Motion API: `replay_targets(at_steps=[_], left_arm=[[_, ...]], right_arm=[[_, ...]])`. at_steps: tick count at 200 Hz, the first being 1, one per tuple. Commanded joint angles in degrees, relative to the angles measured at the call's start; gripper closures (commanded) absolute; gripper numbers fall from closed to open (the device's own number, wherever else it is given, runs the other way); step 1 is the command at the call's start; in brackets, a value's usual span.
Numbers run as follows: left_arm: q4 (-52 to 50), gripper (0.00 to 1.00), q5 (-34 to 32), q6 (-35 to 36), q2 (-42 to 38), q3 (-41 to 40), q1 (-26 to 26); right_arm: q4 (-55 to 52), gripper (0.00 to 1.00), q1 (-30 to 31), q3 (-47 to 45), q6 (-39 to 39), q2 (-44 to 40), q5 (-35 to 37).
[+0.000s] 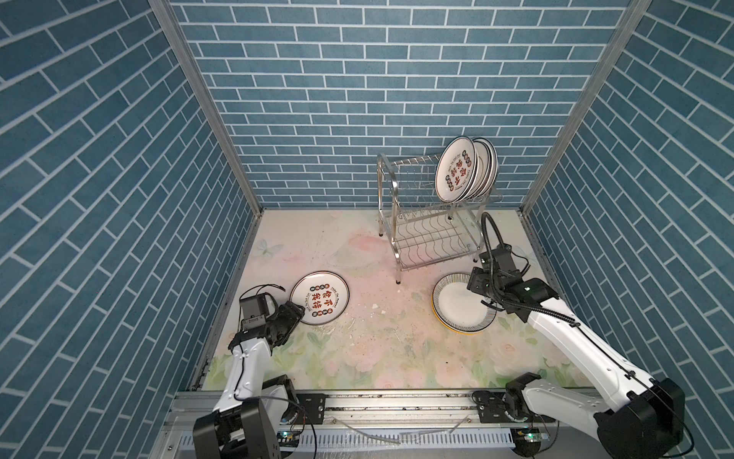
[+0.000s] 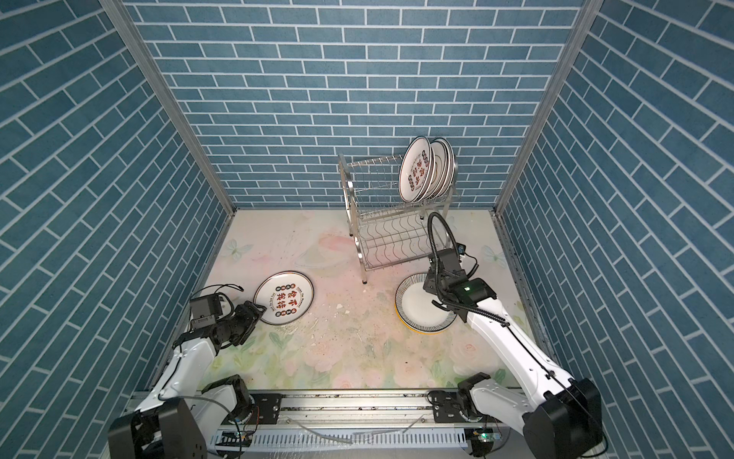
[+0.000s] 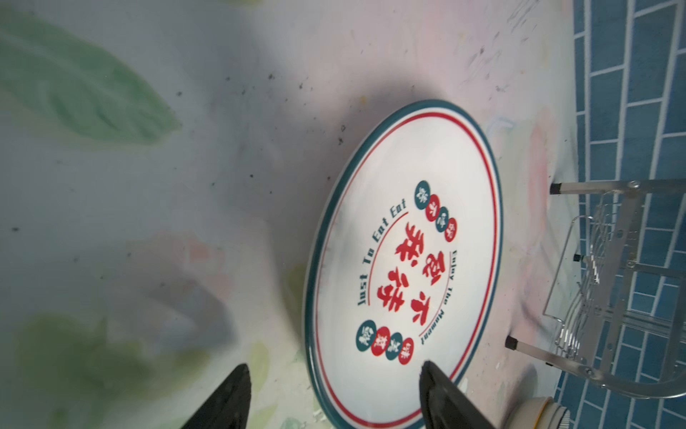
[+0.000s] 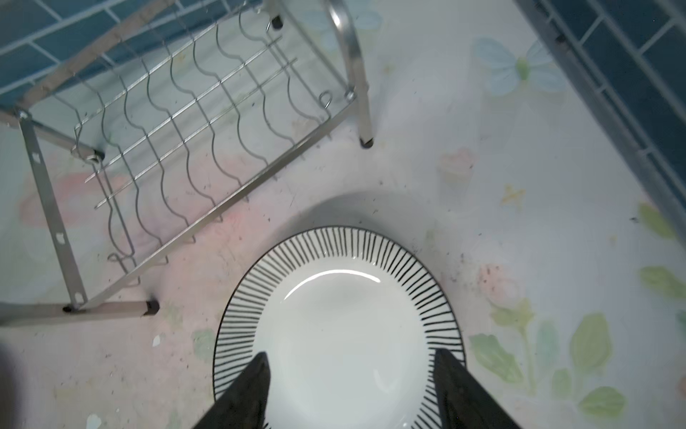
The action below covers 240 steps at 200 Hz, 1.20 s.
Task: Unload the plates from the dish rack
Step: Place a plate at the middle-left of the table, then pick up the plate from the dish rack.
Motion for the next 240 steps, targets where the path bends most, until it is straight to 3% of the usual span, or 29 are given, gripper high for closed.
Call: replay_targets(at_steps=[1, 73, 82, 160, 193, 240], left_arm=[[-5.2, 0.25, 0.4, -0.3, -2.7, 4.4, 0.4], [-7.1, 0.2, 6.7, 0.7, -0.5, 16.9, 0.0], [-7.7, 0.2, 7.3, 1.3, 0.6, 18.8, -0.7], [-8.7, 0.19, -0.1, 0.9, 4.3, 32.3, -18.6], [-7.5, 0.18, -1.7, 0.8, 7.2, 35.1, -26.3], [-4.6, 0.19, -1.4, -0.4, 8.9, 35.0, -29.7]], right_arm=[[-3.6, 0.25, -2.1, 6.2, -2.5, -1.0, 5.6], [-6.0, 0.16, -4.9, 32.8, -10.9, 6.8, 3.6], [-7.3, 0.09, -4.9, 37.6, -11.6, 9.1, 2.1], [-14.3, 0.01, -5.0, 70.4, -11.6, 29.1, -13.4], [-15.4, 0.01, -4.9, 77.7, -10.7, 35.0, -16.5], [-13.5, 0.01, -5.0, 77.5, -10.1, 36.2, -18.0]])
